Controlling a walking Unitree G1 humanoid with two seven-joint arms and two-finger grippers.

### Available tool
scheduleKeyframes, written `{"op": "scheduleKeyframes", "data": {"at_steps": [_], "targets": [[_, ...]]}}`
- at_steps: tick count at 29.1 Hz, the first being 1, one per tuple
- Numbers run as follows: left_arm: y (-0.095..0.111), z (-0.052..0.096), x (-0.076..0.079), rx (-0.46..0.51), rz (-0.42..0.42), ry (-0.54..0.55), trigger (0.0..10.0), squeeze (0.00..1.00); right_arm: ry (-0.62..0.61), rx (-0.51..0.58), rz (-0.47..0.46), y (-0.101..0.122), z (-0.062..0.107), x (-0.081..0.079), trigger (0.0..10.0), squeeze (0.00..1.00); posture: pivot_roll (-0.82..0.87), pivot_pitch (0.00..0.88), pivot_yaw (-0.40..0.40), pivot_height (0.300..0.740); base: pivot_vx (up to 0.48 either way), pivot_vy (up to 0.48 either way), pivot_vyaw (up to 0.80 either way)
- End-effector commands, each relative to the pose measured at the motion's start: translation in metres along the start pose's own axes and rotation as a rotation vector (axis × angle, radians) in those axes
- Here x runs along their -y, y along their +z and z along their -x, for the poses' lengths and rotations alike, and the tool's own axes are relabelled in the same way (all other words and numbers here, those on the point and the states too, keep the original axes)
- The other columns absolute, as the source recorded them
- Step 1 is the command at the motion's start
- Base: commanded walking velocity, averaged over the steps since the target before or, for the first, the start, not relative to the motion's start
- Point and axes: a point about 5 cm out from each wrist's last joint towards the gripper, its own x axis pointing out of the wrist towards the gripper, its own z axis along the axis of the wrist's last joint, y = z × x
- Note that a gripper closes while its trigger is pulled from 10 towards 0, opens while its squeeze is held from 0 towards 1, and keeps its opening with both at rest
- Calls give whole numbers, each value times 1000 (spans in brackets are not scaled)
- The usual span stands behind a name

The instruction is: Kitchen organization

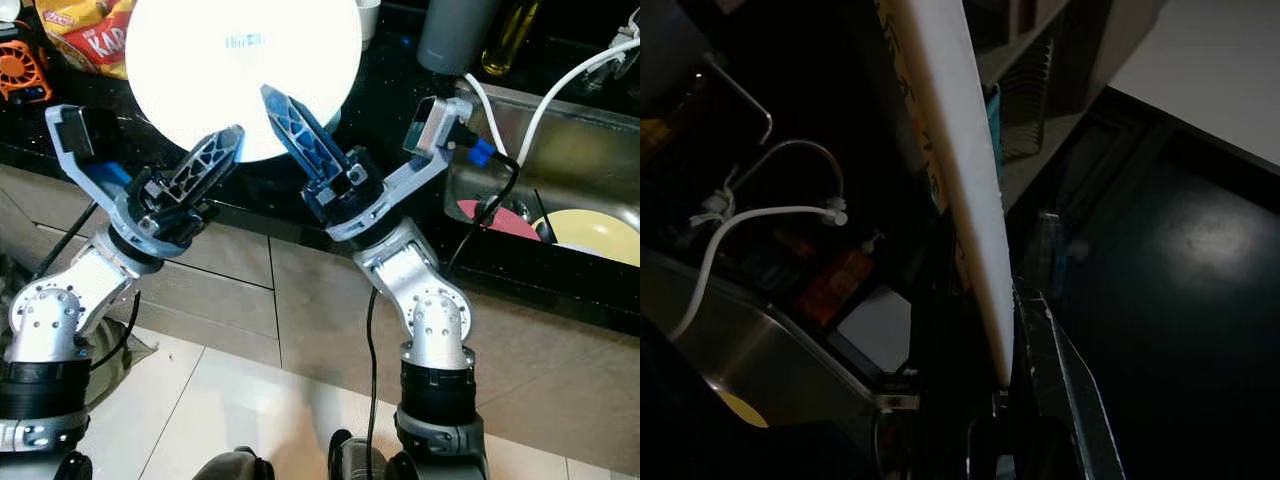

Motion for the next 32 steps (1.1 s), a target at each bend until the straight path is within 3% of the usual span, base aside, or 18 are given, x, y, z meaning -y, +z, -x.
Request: {"op": "scheduleKeyframes", "data": {"at_steps": [1, 12, 13, 25, 32], "targets": [[-5, 1, 0, -16, 2, 8, 10000, 0, 47, -2, 4, 0, -3, -9, 0, 0, 92, 97, -19, 740, 0, 0, 0], [-4, 5, 2, -27, -43, -6, 10000, 0, 42, 1, 0, -2, -3, -11, 0, 0, 95, 100, -19, 740, 0, 0, 0], [-2, 6, 1, -10, -46, -1, 10000, 1000, 41, 2, 0, -2, -3, -11, 0, 0, 95, 101, -18, 740, 0, 0, 0], [6, 11, 11, 15, -45, -70, 10000, 1000, 29, 27, 1, 1, -2, -9, 0, 0, 99, 110, -18, 740, 0, 0, 0], [-1, 16, 13, 1, -35, -66, 10000, 1000, -146, 183, 46, 25, -4, 13, 0, 0, 103, 112, -14, 740, 0, 0, 0]]}}
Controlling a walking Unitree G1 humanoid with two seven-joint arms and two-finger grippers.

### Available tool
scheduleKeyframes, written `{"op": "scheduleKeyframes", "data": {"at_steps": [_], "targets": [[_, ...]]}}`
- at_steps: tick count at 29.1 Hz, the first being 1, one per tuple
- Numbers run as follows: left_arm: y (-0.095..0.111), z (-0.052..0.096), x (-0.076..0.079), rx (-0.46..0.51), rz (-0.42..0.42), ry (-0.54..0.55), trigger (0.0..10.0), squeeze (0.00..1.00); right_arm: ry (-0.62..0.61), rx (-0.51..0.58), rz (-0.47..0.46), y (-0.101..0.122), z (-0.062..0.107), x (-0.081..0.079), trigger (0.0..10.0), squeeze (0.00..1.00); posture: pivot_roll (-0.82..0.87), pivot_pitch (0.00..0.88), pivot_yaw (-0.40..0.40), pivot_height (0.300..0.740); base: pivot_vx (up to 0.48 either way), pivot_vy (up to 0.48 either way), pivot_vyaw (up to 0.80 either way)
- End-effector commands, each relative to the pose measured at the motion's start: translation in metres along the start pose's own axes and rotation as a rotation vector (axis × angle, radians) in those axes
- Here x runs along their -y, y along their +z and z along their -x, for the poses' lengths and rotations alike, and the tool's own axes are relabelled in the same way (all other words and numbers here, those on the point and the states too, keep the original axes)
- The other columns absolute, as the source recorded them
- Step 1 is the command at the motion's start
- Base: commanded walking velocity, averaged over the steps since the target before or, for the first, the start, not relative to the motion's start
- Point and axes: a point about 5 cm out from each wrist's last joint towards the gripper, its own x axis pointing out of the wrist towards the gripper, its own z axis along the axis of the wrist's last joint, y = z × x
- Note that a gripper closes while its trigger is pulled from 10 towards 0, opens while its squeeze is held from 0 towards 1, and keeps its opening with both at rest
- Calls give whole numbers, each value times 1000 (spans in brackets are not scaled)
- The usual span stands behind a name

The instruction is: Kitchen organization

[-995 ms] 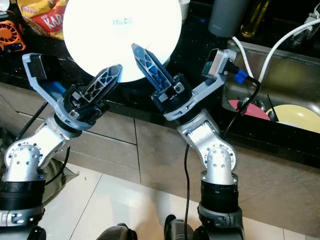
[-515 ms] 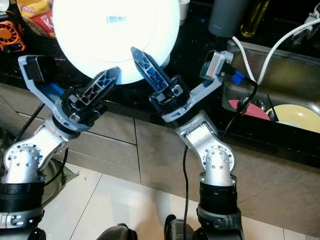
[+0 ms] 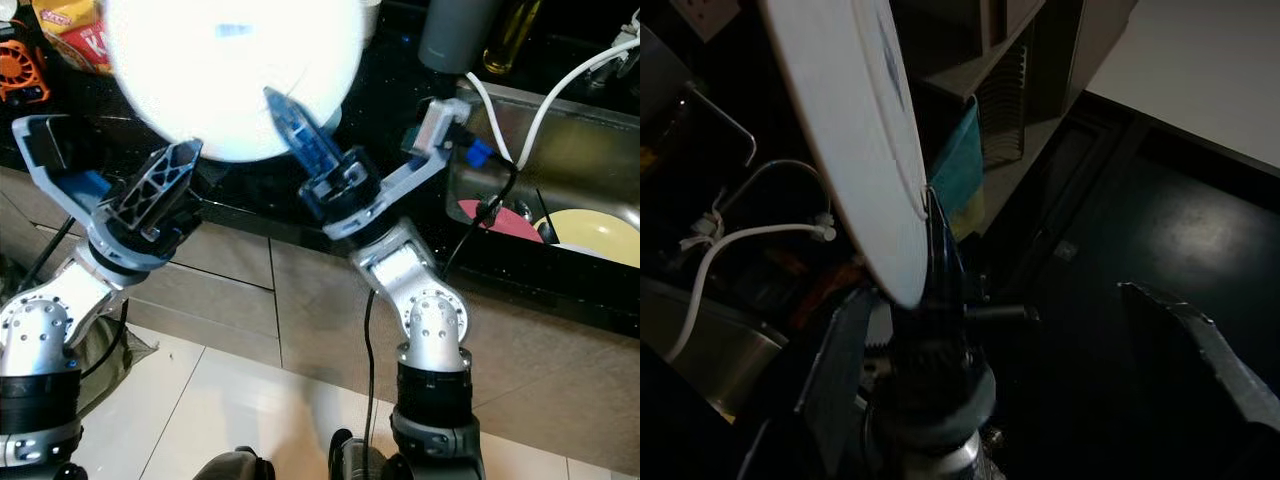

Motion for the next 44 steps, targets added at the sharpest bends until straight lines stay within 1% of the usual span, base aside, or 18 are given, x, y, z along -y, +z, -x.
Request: {"op": "scheduleKeyframes", "data": {"at_steps": [1, 5, 11, 13, 14, 15, 16, 17, 26, 28, 30, 31, 32, 33, 34, 39, 41, 44], "targets": [[-5, 1, 4, -18, 10, -15, 10000, 1000, -51, 70, 9, 9, -4, 6, 0, 0, 103, 112, -14, 740, 0, 0, 0], [-8, 4, 4, -27, -15, 6, 10000, 1000, -238, 178, 79, 36, -3, 31, 0, 0, 111, 110, -17, 740, 0, 0, 0], [-5, 2, 3, -38, -68, 30, 10000, 1000, -313, 207, 118, 50, 0, 41, 0, 0, 111, 106, -17, 740, 0, 0, 0], [1, -4, -4, -92, -207, 134, 10000, 1000, -382, 207, 189, 67, 4, 48, 0, 0, 119, 101, -21, 740, 0, 0, -800], [1, -4, -4, -92, -207, 134, 10000, 1000, -382, 207, 189, 67, 4, 48, 0, 0, 119, 101, -21, 740, 0, 0, -800], [3, -7, -6, -108, -247, 157, 10000, 929, -396, 204, 216, 70, 4, 49, 0, 0, 119, 98, -21, 740, 0, 0, -800], [5, -12, -7, -130, -305, 181, 10000, 118, -422, 196, 260, 74, 3, 51, 0, 0, 119, 97, -21, 740, 0, 0, -800], [6, -14, -8, -140, -334, 196, 10000, 0, -448, 168, 317, 73, 2, 54, 0, 0, 118, 95, -21, 740, 0, 0, -800], [16, -33, -19, -145, -535, 331, 10000, 0, -553, 13, 578, 63, -2, 62, 0, 0, 119, 93, -20, 740, 0, 0, -800], [17, -35, -21, -163, -585, 359, 10000, 0, -619, -50, 698, 63, -1, 69, 0, 0, 116, 95, -17, 740, 0, 0, -800], [17, -35, -21, -163, -585, 359, 10000, 0, -619, -50, 698, 63, -1, 69, 0, 0, 116, 95, -17, 740, 0, 0, -800], [18, -36, -23, -174, -625, 383, 10000, 0, -653, -97, 782, 61, 1, 73, 0, 0, 115, 96, -16, 740, 0, 0, -800], [18, -36, -23, -174, -625, 383, 10000, 0, -653, -97, 782, 61, 1, 73, 0, 0, 115, 96, -16, 740, 0, 0, -800], [22, -35, -30, -197, -726, 458, 10000, 0, -716, -206, 947, 54, 6, 83, 0, 0, 114, 101, -16, 740, 0, 0, 0], [24, -34, -33, -208, -778, 499, 10000, 0, -731, -242, 989, 50, 8, 87, 0, 0, 115, 101, -17, 740, 0, 0, 0], [28, -31, -38, -226, -853, 561, 10000, 0, -745, -284, 1028, 44, 8, 92, 0, 0, 118, 106, -20, 740, 0, 0, 0], [34, -27, -41, -258, -967, 632, 10000, 0, -747, -345, 1107, 42, 1, 98, 0, 0, 126, 112, -27, 740, 0, 0, 0], [41, -24, -41, -266, -1048, 691, 10000, 0, -756, -411, 1183, 44, -7, 105, 0, 0, 130, 118, -31, 740, 0, 0, 0]]}}
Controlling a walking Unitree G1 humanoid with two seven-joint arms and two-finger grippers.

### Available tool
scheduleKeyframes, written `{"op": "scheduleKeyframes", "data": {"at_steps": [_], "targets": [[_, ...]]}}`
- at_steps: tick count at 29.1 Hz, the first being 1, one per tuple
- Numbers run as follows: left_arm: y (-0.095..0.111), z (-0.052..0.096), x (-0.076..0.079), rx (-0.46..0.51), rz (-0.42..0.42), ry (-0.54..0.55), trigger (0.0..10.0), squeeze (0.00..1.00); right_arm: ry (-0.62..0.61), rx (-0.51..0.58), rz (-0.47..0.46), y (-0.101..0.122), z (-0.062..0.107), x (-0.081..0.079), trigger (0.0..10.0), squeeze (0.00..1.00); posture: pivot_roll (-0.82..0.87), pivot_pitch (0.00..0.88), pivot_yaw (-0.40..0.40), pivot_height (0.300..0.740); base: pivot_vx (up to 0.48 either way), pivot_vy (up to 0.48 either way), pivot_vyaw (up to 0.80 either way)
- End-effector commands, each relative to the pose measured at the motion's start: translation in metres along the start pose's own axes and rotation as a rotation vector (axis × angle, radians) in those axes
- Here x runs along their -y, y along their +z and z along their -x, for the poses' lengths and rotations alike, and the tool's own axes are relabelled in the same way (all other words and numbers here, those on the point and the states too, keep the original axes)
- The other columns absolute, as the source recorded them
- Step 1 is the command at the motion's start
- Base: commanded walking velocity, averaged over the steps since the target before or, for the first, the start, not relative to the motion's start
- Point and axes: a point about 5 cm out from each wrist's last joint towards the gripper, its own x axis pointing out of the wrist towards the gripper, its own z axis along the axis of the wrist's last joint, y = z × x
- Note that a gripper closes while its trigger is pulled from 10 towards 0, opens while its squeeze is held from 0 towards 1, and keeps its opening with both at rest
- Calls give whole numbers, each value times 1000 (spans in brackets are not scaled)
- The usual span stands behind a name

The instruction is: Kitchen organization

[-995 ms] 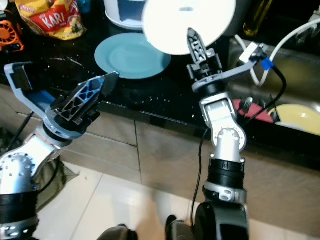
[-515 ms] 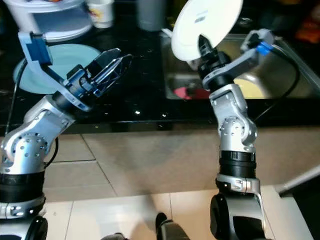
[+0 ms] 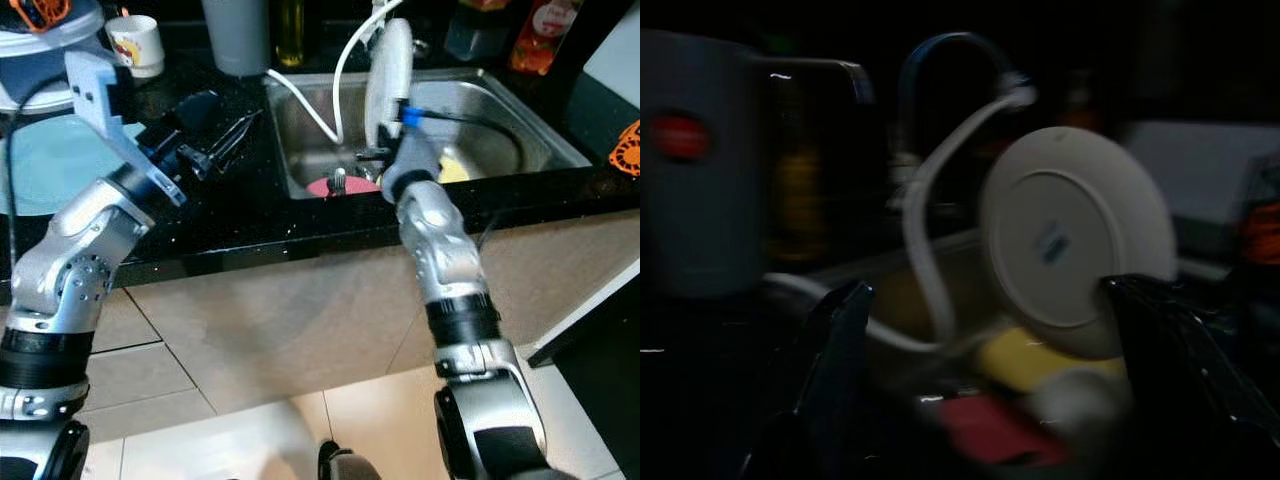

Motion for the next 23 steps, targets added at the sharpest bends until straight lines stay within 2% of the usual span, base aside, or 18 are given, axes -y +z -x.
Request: {"op": "scheduleKeyframes", "data": {"at_steps": [1, 3, 4, 6, 7, 8, 9, 10, 12, 16, 20, 23], "targets": [[-3, 3, -7, -27, -66, 53, 10000, 0, -16, 11, 84, 7, -7, 5, 0, 0, 134, 124, -36, 740, 0, 0, 0], [-1, 8, -11, -39, -109, 85, 10000, 0, -28, -24, 176, 13, -16, 10, 0, 0, 137, 132, -43, 740, 0, 0, 0], [-1, 10, -12, -43, -131, 98, 10000, 0, -45, -45, 218, 16, -21, 14, 392, 0, 139, 145, -50, 740, 0, 0, 0], [0, 13, -12, -48, -170, 113, 10000, 0, -64, -83, 287, 19, -28, 19, 6392, 0, 141, 159, -58, 740, 0, 0, 0], [0, 13, -12, -48, -170, 113, 10000, 0, -64, -83, 287, 19, -28, 19, 6392, 0, 141, 159, -58, 740, 0, 0, 0], [1, 15, -12, -49, -183, 121, 10000, 0, -76, -99, 320, 20, -30, 22, 9373, 0, 142, 170, -63, 740, 0, 0, 0], [2, 18, -11, -52, -193, 128, 10000, 0, -86, -142, 350, 19, -33, 26, 10000, 0, 143, 187, -68, 740, 0, 0, 0], [2, 18, -11, -52, -193, 128, 10000, 0, -86, -142, 350, 19, -33, 26, 10000, 0, 143, 187, -68, 740, 0, 0, 0], [1, 23, -11, -74, -245, 137, 10000, 0, -131, -250, 446, 14, -35, 39, 10000, 0, 149, 207, -76, 740, 0, 0, 0], [2, 27, -11, -81, -273, 145, 10000, 0, -162, -312, 491, 10, -33, 49, 10000, 0, 153, 226, -80, 740, 0, 0, 0], [6, 34, -15, -105, -311, 160, 10000, 0, -188, -444, 648, -3, -25, 71, 10000, 0, 167, 248, -85, 740, 0, 0, 0], [7, 35, -16, -110, -323, 165, 10000, 0, -161, -486, 710, -10, -22, 73, 10000, 0, 169, 251, -86, 740, 0, 0, 0]]}}
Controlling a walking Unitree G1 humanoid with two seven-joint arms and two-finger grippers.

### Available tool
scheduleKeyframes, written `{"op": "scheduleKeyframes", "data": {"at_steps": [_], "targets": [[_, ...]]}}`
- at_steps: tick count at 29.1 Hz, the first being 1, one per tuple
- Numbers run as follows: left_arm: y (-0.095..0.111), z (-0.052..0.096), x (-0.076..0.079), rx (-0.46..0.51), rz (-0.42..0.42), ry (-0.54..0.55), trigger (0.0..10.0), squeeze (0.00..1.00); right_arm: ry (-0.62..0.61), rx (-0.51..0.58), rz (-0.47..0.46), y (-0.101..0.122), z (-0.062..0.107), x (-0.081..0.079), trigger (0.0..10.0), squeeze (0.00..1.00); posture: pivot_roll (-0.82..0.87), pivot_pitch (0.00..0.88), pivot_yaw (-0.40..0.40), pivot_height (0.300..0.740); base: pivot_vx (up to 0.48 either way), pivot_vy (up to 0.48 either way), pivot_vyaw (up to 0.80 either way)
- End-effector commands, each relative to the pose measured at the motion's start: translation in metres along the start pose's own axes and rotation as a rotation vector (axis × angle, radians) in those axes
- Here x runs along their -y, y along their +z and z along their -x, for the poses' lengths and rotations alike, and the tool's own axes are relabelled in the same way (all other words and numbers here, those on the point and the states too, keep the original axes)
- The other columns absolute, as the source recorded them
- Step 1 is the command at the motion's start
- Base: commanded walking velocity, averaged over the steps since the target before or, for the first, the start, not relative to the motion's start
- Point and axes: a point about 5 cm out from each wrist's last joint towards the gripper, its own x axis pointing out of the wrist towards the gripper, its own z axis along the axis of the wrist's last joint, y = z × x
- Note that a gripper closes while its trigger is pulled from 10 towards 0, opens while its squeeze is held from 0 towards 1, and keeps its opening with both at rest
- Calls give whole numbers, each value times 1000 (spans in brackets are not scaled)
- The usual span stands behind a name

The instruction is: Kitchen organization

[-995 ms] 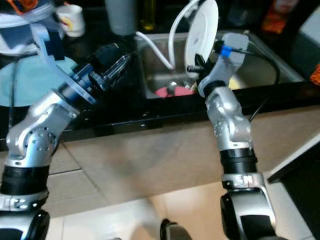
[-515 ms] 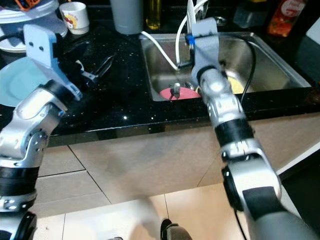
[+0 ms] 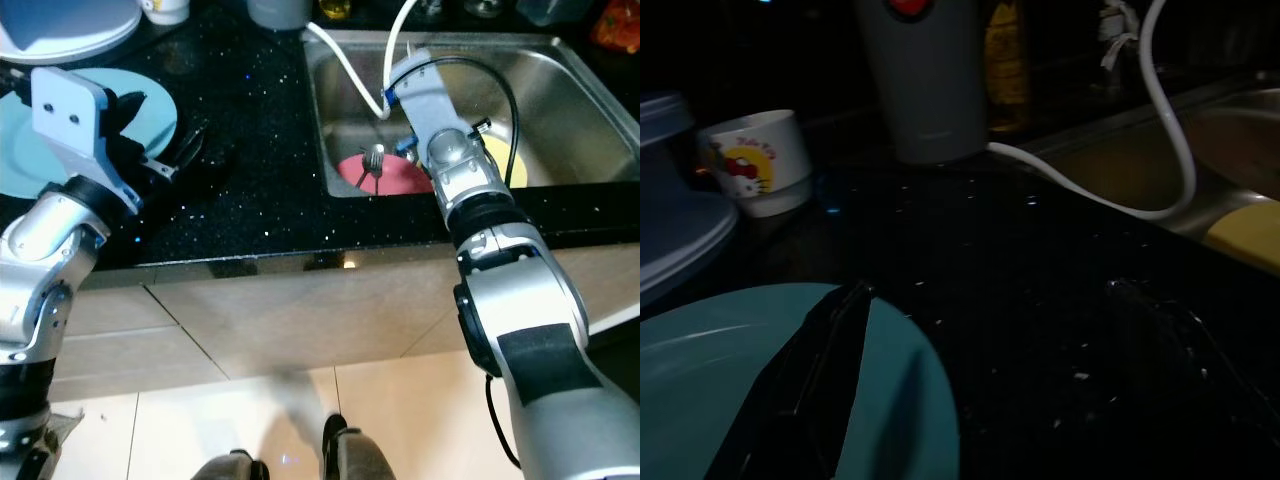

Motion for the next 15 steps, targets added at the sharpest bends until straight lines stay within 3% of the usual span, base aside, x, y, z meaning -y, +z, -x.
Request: {"op": "scheduleKeyframes", "data": {"at_steps": [1, 2, 3, 4, 5, 6, 12, 15], "targets": [[1, 4, -2, -17, -36, -3, 10000, 0, 13, -14, 44, -3, 0, 2, 10000, 0, 171, 252, -87, 740, 0, 0, 0], [2, 4, -2, -17, -42, -4, 10000, 0, 31, -12, 50, -3, 0, -1, 10000, 196, 171, 252, -87, 740, 0, 0, 0], [2, 4, -1, -20, -52, -9, 10000, 0, 56, -13, 41, -1, 0, -6, 10000, 773, 174, 252, -88, 740, 0, 0, 0], [2, 4, 0, -24, -64, -16, 10000, 0, 74, -13, 35, 0, -1, -9, 10000, 906, 174, 250, -88, 740, 0, 0, 0], [2, 4, 0, -26, -72, -21, 10000, 0, 85, -15, 32, 0, -1, -11, 10000, 906, 174, 250, -88, 740, 0, 0, 0], [2, 4, 2, -29, -80, -29, 10000, 0, 86, -13, 30, 2, 0, -12, 10000, 1000, 176, 247, -89, 740, 0, 0, 0], [3, 2, 4, -22, -85, -32, 10000, 0, 34, 41, -77, 14, 0, 2, 10000, 1000, 182, 221, -91, 740, 0, 0, 0], [6, 0, 0, -4, -88, -22, 10000, 0, 55, 182, -336, 37, 4, 22, 10000, 984, 182, 208, -86, 740, 0, 0, 0]]}}
